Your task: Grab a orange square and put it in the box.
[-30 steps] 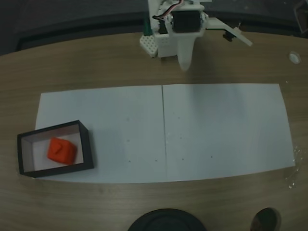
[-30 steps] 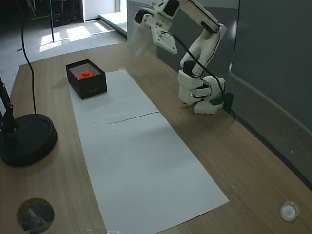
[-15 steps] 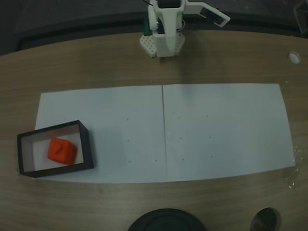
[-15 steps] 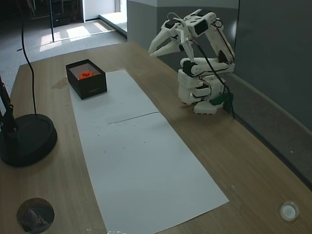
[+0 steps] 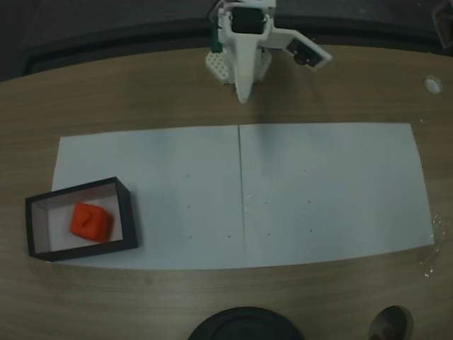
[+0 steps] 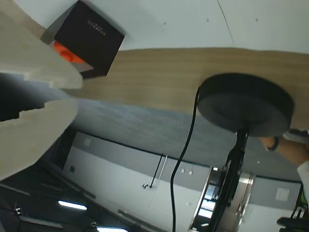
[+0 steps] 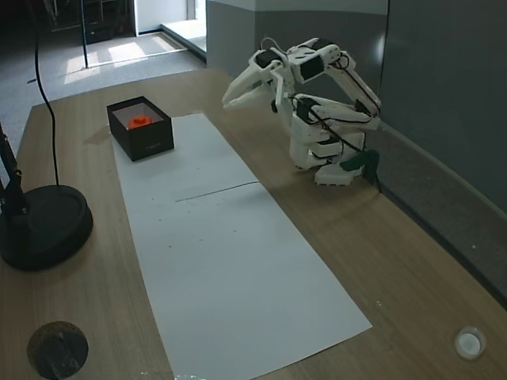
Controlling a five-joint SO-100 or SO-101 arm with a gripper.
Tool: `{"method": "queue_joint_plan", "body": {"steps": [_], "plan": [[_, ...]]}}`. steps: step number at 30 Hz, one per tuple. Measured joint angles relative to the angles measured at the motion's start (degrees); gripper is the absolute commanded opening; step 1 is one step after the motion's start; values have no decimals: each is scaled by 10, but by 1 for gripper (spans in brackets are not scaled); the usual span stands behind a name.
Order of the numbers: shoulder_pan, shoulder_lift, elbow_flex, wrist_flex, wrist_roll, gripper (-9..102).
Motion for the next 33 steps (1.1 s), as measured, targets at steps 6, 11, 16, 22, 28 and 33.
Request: {"method": "queue_joint_plan", "body": {"steps": [6,11,16,22,28,33], "plan": [[-32,0,120,-2,19,0],[-74,0,177,38,64,0],[-76,0,190,94,73,0],[-76,0,190,98,73,0],[-76,0,190,98,73,0],[-76,0,190,98,73,0]]}}
